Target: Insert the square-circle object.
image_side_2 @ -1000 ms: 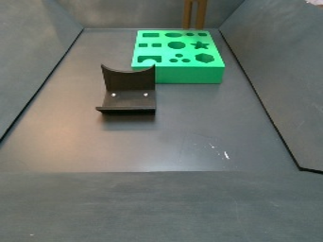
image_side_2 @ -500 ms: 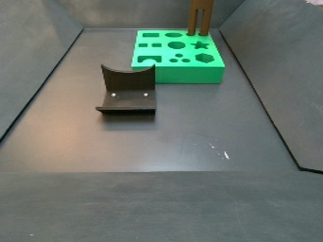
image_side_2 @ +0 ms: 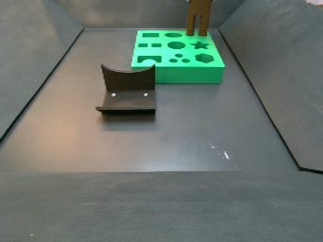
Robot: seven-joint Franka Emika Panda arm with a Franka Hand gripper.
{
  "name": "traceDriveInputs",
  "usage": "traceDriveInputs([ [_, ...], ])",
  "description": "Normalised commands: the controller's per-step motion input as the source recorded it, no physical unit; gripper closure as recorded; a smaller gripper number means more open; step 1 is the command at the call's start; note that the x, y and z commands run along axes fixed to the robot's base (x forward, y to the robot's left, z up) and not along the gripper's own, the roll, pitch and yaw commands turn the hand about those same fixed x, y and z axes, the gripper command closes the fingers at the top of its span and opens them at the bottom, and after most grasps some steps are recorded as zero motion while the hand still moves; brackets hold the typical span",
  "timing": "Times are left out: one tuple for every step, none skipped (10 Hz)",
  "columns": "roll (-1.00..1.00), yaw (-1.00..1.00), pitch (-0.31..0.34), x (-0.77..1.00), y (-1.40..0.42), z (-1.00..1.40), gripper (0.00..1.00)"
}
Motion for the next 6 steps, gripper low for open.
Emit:
traceDriveInputs([
  [0.08, -0.05, -0.191, 0.0, -0.07, -0.87, 1.0],
  [0.06, -0.03, -0.181, 0.0, -0.07, -0.9, 1.0],
  [0.08, -0.02, -0.167, 0.0, -0.08, -0.93, 1.0],
  [0.08, 0.0, -0.166, 0.0, -0.06, -0.93, 1.0],
  [0.12, 0.0, -0.159, 0.0, 0.0, -0.87, 1.0],
  [0.26, 0.0, -0.087, 0.1, -0.04, -0.74, 1.0],
])
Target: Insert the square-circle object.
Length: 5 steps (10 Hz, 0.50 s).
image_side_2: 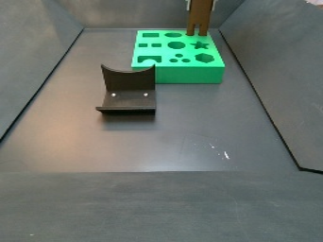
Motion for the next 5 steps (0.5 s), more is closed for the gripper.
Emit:
traceDriveInputs([
  [0.31, 0.01, 0.0, 0.13, -0.09, -0.73, 1.0],
  [0.28, 0.05, 0.053, 0.27, -0.09, -0.68, 1.0],
  [0.21, 0.05, 0.103, 0.28, -0.03, -0.71, 1.0],
  [0.04, 0.04, 0.031, 0.21, 0.0, -0.75, 1.0],
  [-0.01, 0.03, -0.02, 0.09, 0.02, -0.88, 1.0],
])
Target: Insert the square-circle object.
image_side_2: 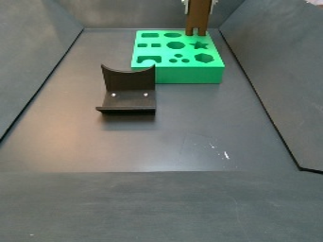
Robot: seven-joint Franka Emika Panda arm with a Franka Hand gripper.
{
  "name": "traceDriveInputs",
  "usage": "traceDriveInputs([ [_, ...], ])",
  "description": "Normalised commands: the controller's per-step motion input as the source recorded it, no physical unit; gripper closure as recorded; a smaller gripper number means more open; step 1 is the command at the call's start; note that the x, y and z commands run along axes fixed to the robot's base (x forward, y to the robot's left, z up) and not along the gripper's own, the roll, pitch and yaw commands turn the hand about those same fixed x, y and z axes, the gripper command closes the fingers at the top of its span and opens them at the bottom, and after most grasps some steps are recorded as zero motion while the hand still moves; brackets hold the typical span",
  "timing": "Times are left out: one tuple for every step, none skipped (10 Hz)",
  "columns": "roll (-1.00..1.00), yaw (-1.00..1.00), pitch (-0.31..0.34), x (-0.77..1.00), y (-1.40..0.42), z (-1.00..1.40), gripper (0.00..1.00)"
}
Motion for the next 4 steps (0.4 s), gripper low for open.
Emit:
traceDriveInputs([
  [-0.11, 0.07, -0.046, 0.03, 0.16, -0.79, 1.0],
  [-0.1, 0.0, -0.011, 0.01, 0.01, -0.25, 1.0],
  [0.03, 0.0, 0.0, 0.0, -0.02, 0.0, 1.0],
  [0.0, 0.0, 0.0, 0.0, 0.0, 0.0, 1.0],
])
